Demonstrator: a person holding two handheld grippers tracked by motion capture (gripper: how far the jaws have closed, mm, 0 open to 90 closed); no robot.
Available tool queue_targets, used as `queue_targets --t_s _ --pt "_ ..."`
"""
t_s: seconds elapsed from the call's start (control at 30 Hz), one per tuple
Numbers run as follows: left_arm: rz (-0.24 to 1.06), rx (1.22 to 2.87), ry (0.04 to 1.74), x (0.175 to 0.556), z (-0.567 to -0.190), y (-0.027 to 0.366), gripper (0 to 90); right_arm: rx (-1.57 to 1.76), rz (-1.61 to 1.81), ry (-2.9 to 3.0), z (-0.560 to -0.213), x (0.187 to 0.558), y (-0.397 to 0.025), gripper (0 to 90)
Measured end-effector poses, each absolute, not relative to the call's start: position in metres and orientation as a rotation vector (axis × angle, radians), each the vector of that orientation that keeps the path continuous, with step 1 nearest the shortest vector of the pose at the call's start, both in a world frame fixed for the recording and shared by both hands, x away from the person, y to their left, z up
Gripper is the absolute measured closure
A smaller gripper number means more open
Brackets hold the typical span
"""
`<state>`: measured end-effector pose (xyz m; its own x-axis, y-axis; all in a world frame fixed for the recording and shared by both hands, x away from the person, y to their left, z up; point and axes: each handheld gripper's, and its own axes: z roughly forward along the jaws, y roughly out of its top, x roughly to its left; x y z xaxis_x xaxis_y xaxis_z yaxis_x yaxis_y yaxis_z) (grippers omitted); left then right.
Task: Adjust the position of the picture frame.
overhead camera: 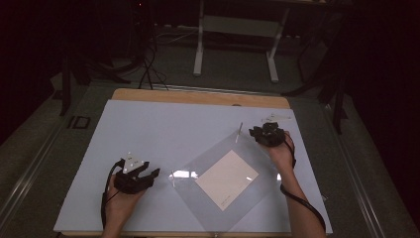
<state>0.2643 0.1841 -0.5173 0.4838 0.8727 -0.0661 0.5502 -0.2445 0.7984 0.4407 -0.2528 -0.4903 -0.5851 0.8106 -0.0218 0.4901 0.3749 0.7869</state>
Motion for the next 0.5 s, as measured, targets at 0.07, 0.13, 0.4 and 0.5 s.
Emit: queue_targets --t_s 0.07,0.13,0.4,0.5 --pt "0.506 1.940 1.170 0.263 -0.517 0.180 50.3 1.134 1.092 2.231 -0.493 0.444 -0.250 74.6" --pt "0.495 1.956 1.144 0.260 -0.518 0.175 50.3 1.134 1.101 2.231 -0.495 0.446 -0.247 74.5" --pt "0.451 1.976 1.096 0.255 -0.518 0.164 51.0 1.140 1.105 2.237 -0.500 0.450 -0.240 75.0" --pt "0.450 1.997 1.067 0.254 -0.518 0.158 52.2 1.134 1.108 2.241 -0.501 0.451 -0.238 75.5"
